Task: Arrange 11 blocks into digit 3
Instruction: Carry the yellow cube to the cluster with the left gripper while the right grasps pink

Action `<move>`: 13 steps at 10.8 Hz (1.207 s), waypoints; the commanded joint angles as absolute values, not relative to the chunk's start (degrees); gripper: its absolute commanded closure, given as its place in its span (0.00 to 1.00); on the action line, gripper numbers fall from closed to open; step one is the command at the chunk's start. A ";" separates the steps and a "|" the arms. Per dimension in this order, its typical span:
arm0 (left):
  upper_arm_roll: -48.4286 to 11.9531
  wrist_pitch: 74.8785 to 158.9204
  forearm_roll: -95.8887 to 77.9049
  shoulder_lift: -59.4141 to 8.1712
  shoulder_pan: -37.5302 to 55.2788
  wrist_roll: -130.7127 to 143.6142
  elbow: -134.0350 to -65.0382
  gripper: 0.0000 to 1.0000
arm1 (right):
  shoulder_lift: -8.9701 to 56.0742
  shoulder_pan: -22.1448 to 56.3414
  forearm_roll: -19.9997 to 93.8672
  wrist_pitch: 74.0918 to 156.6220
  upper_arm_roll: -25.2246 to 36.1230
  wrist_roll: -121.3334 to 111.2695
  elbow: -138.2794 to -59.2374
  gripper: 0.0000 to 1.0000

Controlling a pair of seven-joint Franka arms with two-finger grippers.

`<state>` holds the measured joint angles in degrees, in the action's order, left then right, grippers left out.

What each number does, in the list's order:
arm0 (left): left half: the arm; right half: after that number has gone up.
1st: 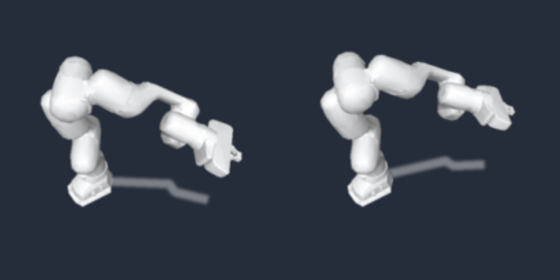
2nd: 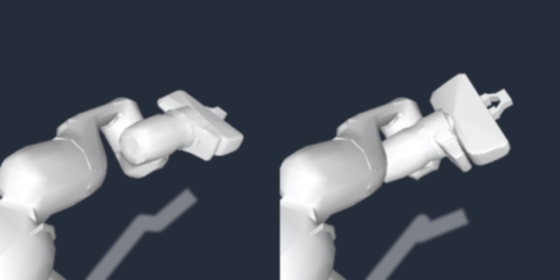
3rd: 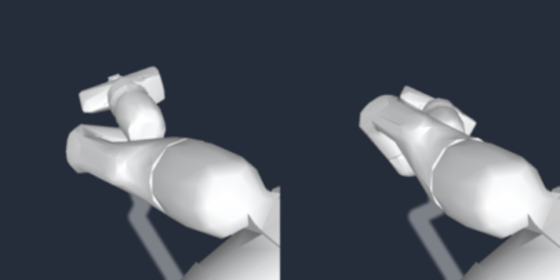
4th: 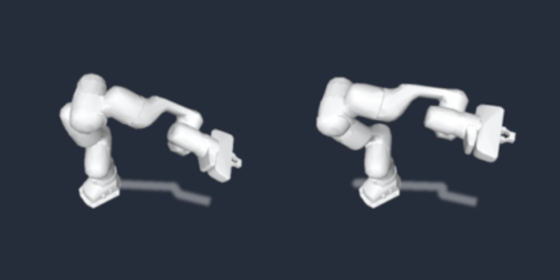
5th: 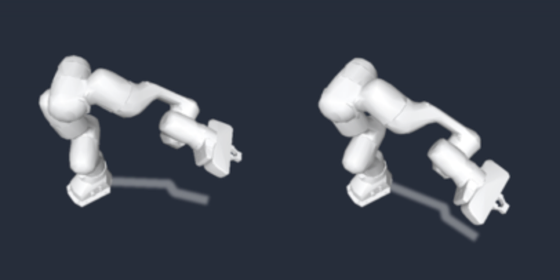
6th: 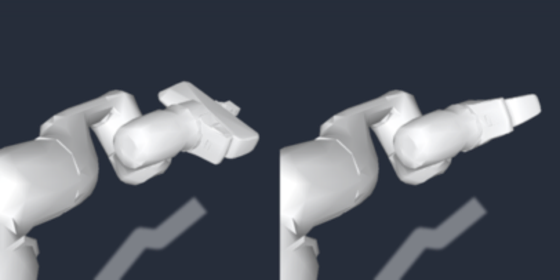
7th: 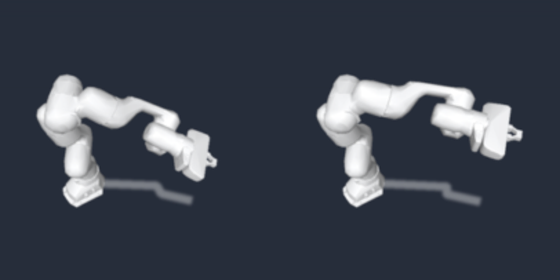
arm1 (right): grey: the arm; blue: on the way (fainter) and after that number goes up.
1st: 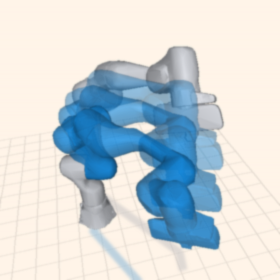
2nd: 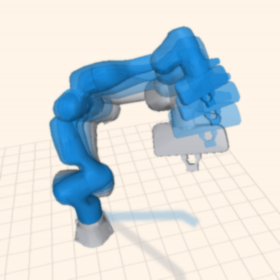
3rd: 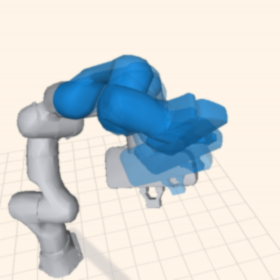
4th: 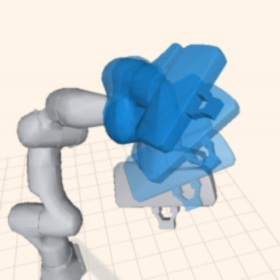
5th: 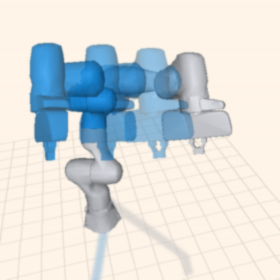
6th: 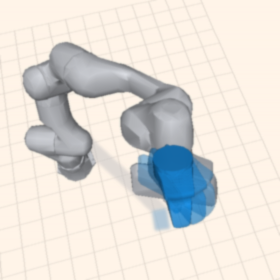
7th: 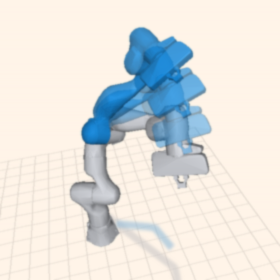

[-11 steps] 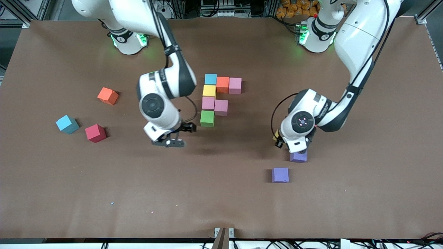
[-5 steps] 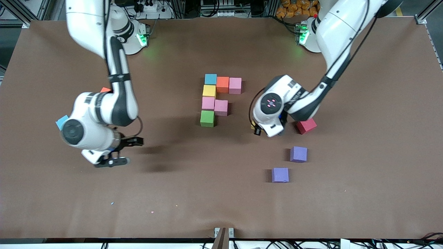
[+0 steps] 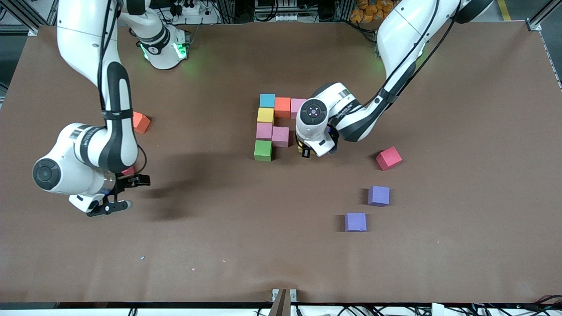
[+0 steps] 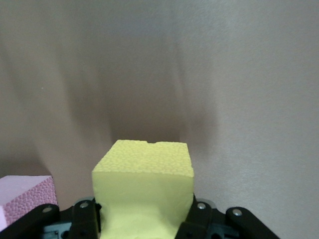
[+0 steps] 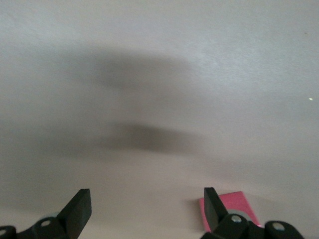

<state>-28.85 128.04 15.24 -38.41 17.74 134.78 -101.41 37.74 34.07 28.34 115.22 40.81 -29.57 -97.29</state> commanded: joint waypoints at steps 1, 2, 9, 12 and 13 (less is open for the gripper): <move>-28.65 128.85 16.70 -38.32 18.89 138.51 -103.17 1.00 | 36.74 32.87 27.51 122.48 40.34 -36.44 -103.07 0.00; -28.65 128.85 16.70 -38.32 19.16 139.39 -103.36 1.00 | 36.48 32.52 27.51 125.13 40.34 -38.91 -105.18 0.00; -28.57 131.74 16.52 -38.93 19.51 143.61 -103.18 1.00 | 32.44 31.28 27.86 135.53 40.25 -47.46 -117.94 0.00; -28.57 132.97 16.44 -39.37 19.60 144.75 -103.01 1.00 | 31.12 31.29 27.86 134.91 40.34 -47.72 -117.86 0.00; -28.56 132.98 16.61 -39.72 19.60 145.10 -102.66 1.00 | 30.68 31.29 27.86 134.48 40.34 -47.99 -117.86 0.00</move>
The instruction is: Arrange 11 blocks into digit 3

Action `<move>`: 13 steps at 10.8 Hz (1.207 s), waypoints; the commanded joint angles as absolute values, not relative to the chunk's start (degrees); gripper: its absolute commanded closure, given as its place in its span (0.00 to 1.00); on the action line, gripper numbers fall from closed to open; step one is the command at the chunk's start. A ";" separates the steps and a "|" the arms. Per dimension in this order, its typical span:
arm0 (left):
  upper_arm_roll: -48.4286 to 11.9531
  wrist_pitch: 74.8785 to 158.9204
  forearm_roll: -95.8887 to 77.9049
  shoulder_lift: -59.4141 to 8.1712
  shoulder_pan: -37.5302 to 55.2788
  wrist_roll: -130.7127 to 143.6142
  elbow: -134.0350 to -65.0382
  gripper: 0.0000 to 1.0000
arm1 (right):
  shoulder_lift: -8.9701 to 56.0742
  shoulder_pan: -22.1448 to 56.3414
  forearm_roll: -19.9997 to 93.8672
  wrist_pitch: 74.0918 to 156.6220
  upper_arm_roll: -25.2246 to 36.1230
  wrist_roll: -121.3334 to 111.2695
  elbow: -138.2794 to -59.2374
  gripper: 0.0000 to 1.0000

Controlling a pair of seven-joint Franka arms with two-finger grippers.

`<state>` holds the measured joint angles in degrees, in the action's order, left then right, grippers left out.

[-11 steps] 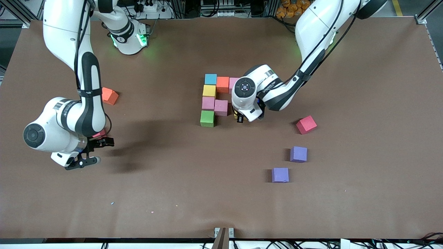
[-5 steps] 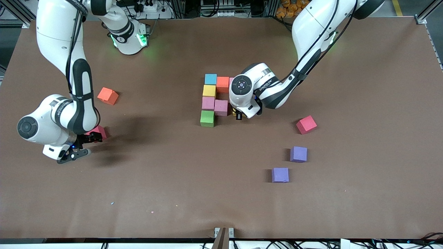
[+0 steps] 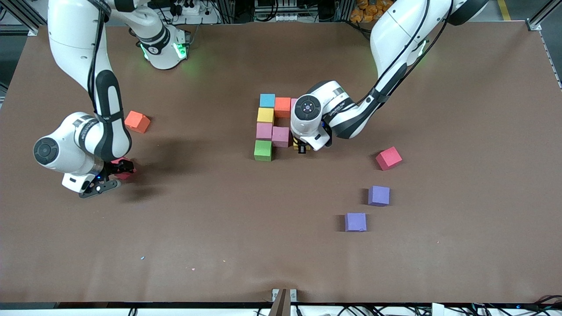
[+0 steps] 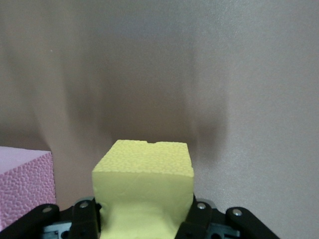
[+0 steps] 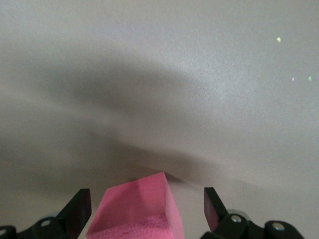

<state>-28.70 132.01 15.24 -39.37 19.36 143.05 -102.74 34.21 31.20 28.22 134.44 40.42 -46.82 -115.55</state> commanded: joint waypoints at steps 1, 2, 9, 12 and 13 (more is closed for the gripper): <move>-28.56 132.98 16.52 -39.90 19.60 145.11 -102.57 1.00 | 30.59 31.29 27.86 133.60 40.34 -48.08 -117.86 0.00; -28.65 132.98 16.52 -39.90 19.60 145.11 -102.57 1.00 | 30.59 31.29 27.86 133.51 40.34 -48.95 -118.04 0.00; -28.56 133.95 16.17 -39.99 20.65 146.16 -102.57 1.00 | 31.73 30.68 27.77 134.30 40.34 -57.47 -120.06 0.00; -28.56 133.95 15.91 -39.99 20.65 146.34 -102.48 0.99 | 31.82 30.59 27.77 133.86 40.34 -57.66 -120.15 0.55; -28.56 133.95 15.91 -39.99 20.65 146.34 -102.48 0.99 | 31.82 30.67 27.77 133.77 40.34 -57.57 -120.06 0.79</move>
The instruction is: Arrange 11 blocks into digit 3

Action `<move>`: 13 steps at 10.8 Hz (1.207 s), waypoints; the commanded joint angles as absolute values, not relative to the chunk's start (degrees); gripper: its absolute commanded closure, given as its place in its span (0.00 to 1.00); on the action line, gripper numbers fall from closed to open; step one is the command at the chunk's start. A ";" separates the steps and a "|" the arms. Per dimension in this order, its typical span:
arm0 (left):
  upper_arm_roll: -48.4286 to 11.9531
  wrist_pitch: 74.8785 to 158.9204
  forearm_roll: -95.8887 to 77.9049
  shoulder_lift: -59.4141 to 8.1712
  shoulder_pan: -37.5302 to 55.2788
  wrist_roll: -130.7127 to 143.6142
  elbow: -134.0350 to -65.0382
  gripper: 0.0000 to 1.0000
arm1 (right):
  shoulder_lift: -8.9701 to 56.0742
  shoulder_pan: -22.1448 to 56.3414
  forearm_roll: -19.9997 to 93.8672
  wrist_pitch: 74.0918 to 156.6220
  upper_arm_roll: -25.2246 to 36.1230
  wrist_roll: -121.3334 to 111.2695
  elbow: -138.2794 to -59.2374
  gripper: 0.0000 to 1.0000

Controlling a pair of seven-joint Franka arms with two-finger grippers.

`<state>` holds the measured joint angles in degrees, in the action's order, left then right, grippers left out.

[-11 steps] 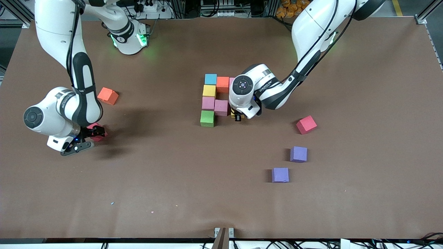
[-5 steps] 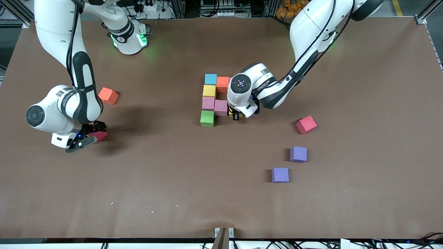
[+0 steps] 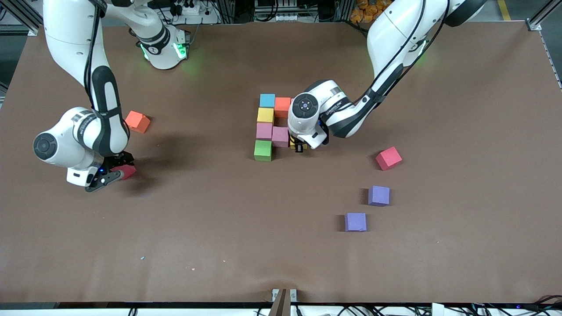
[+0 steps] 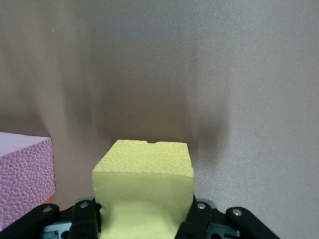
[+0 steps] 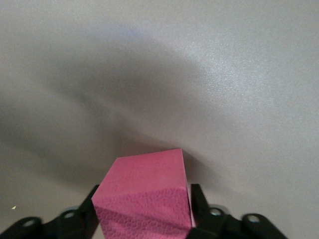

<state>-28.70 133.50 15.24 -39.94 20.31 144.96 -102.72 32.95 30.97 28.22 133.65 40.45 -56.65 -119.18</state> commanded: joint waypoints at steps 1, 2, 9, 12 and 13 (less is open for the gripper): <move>-28.56 133.95 15.82 -39.99 20.57 146.34 -102.48 0.99 | 31.73 30.85 27.77 133.60 40.34 -57.31 -119.97 0.92; -28.56 133.95 15.82 -39.99 20.65 146.34 -102.39 0.99 | 31.38 31.28 27.77 133.42 40.25 -56.87 -119.62 0.95; -28.56 133.95 15.73 -40.43 20.65 146.34 -101.25 0.97 | 31.29 39.36 27.77 128.59 40.34 -44.06 -113.30 0.95; -28.56 134.03 15.82 -40.78 20.74 146.34 -101.08 0.96 | 32.16 41.66 27.60 120.97 39.90 -35.53 -106.99 0.95; -28.56 133.95 15.91 -40.78 20.74 146.34 -100.99 0.95 | 32.69 42.27 27.60 118.68 39.82 -32.90 -104.70 0.95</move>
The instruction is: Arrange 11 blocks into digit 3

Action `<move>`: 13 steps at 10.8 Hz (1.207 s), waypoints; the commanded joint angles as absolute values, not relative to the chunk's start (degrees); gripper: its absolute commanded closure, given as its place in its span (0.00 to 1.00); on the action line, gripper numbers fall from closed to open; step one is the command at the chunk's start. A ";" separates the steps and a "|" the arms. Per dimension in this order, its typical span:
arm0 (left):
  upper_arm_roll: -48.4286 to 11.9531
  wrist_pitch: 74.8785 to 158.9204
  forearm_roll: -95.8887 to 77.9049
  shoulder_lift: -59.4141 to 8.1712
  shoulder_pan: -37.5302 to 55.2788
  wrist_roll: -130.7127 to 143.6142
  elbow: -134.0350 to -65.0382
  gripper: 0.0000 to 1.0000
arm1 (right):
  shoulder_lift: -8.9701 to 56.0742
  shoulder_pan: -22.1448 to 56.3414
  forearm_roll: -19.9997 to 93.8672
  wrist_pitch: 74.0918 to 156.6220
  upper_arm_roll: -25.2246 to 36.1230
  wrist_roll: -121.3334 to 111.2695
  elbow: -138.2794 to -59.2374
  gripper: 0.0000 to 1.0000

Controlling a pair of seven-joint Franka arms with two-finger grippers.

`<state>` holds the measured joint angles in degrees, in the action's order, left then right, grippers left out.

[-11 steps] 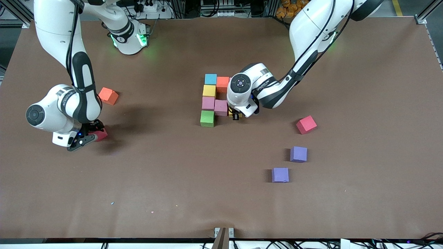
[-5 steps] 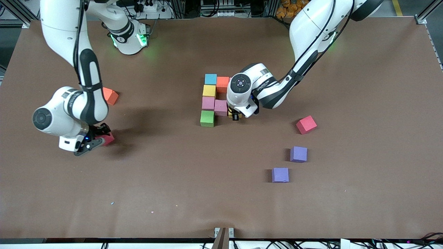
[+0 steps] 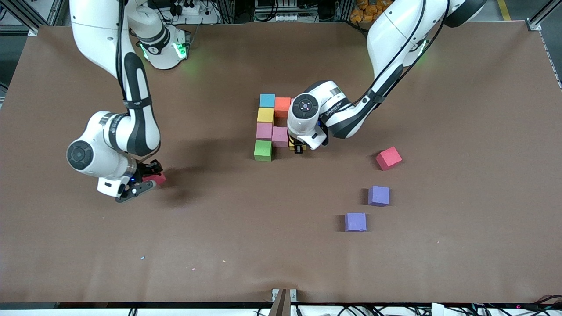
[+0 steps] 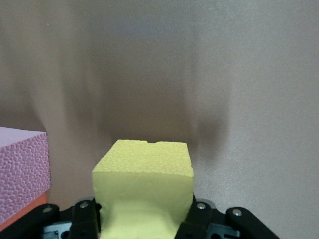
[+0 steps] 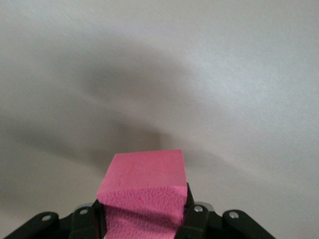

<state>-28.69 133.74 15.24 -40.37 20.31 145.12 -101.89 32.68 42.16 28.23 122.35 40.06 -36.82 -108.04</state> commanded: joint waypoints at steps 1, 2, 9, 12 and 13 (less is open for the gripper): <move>-28.56 133.95 15.91 -40.87 20.83 146.25 -100.81 0.95 | 33.30 42.97 27.60 117.78 39.73 -30.52 -103.20 0.95; -28.56 133.95 15.91 -40.96 20.83 146.34 -100.81 0.94 | 33.57 43.94 27.60 117.77 39.47 -28.24 -102.49 0.95; -28.56 133.95 15.91 -41.57 20.92 145.90 -100.28 0.93 | 36.56 47.81 27.51 114.36 39.20 -16.54 -96.25 0.95; -28.56 134.03 16.00 -41.92 20.92 145.72 -100.28 0.87 | 37.44 47.81 27.60 113.73 38.50 -14.16 -93.96 0.95; -28.56 134.03 16.00 -41.92 20.92 145.72 -100.28 0.84 | 37.44 47.90 27.51 113.38 38.41 -13.37 -93.69 0.95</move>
<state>-28.69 133.77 15.24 -41.19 20.44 145.12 -101.28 36.59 47.87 28.20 114.83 38.55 -15.68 -95.64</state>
